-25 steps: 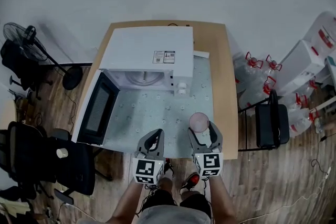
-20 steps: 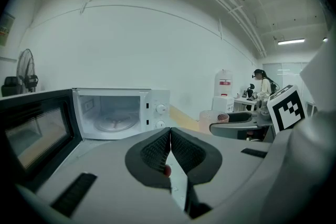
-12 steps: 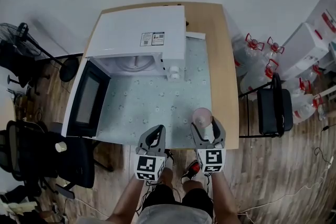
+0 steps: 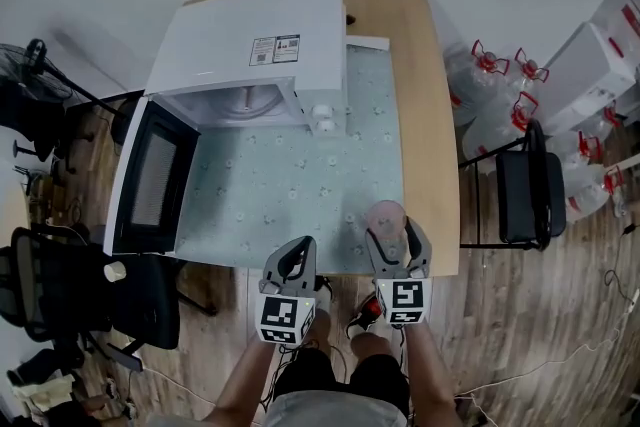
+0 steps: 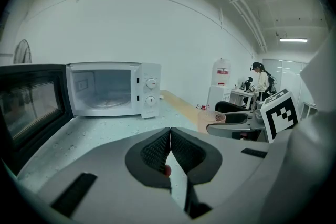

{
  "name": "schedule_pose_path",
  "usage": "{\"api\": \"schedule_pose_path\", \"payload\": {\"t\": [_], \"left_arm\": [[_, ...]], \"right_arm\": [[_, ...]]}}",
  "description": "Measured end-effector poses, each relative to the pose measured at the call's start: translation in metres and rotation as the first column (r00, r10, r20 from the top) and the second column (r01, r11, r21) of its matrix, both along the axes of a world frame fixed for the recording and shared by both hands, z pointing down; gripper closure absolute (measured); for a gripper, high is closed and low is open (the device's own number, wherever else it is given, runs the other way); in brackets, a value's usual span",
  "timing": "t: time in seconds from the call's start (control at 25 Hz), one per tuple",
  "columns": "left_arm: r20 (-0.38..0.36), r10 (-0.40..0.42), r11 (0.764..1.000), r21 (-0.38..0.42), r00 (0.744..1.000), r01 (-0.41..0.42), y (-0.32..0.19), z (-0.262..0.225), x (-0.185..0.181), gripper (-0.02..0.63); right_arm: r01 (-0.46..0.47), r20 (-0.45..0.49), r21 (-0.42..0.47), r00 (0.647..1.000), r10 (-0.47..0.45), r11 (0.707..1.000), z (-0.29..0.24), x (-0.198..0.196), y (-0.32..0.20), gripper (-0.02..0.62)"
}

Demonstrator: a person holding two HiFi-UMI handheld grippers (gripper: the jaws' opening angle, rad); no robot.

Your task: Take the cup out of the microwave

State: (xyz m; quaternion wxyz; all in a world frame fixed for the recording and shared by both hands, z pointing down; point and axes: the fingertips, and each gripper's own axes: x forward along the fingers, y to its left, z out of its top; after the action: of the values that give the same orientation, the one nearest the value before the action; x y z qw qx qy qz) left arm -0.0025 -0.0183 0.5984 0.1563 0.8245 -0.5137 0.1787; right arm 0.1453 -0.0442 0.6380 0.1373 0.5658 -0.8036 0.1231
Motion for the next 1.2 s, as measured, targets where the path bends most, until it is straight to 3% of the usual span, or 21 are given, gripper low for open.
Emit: {"api": "schedule_pose_path", "payload": {"t": [0.52,1.2], "left_arm": [[0.015,-0.009,0.999,-0.031,1.000,0.010,0.012,0.017,0.003,0.583],[0.021,-0.011,1.000,0.011,1.000,0.011,0.019,-0.002,0.006,0.583]], "right_arm": [[-0.018,0.016,0.003,1.000,0.018,1.000,0.017,0.005,0.005,0.265],[-0.016,0.036,0.032,0.999,0.015,0.999,-0.001,0.006,0.011,0.242]]}}
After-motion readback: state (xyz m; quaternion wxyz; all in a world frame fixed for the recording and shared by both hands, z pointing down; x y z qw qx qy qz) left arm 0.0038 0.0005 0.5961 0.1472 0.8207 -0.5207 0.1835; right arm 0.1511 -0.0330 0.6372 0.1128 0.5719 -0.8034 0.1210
